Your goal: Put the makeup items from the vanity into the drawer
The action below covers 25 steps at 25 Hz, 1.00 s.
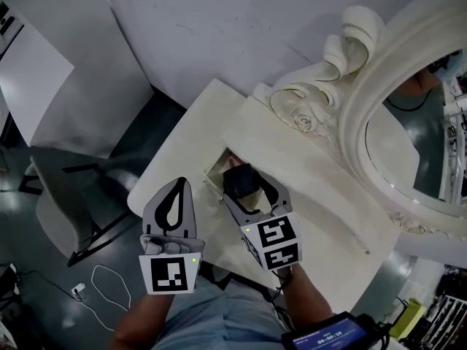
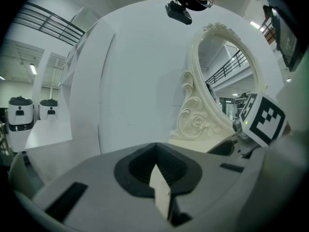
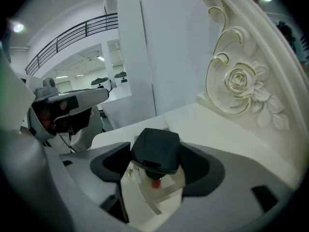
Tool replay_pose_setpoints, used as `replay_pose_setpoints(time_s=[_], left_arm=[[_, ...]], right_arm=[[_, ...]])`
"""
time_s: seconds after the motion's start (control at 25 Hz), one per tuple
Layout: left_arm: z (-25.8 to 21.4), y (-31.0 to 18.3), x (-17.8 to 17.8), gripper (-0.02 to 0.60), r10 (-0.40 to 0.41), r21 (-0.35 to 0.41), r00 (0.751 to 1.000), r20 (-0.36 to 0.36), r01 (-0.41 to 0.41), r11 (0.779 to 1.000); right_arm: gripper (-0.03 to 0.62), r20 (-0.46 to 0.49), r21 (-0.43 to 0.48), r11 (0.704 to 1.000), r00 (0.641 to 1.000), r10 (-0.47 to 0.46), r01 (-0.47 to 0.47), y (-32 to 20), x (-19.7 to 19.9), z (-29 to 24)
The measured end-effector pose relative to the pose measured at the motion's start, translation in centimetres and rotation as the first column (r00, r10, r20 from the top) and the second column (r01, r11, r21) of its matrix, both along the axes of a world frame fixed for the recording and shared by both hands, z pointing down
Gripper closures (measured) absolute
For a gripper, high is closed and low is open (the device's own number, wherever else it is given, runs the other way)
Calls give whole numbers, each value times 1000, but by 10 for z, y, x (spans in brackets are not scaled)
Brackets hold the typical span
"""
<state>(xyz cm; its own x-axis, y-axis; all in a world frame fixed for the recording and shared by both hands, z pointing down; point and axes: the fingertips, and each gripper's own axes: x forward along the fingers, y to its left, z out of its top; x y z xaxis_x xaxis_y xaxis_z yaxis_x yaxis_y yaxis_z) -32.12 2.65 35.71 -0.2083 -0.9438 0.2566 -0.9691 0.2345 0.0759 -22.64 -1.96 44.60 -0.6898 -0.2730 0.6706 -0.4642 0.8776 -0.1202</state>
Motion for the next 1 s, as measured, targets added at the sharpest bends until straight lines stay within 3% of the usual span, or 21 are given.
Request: replay_pose_setpoints(time_s=[0.48,0.8,1.0], left_arm=[[15,-8,-13,583,-1,-38,1000,-9,1,999],[13,-12,-4,583,21,-36,1000,-10,-21,999],[-2,-19,7,583,58,6,998,14,-58,998]], right_arm=[[267,-3,-83,996,1000,-10,10,3,-5,21],[266,21,-58,998,1000,14,-13,-2,1,11],[266,62,-26,999,997,40,-38,-2,7,-5]])
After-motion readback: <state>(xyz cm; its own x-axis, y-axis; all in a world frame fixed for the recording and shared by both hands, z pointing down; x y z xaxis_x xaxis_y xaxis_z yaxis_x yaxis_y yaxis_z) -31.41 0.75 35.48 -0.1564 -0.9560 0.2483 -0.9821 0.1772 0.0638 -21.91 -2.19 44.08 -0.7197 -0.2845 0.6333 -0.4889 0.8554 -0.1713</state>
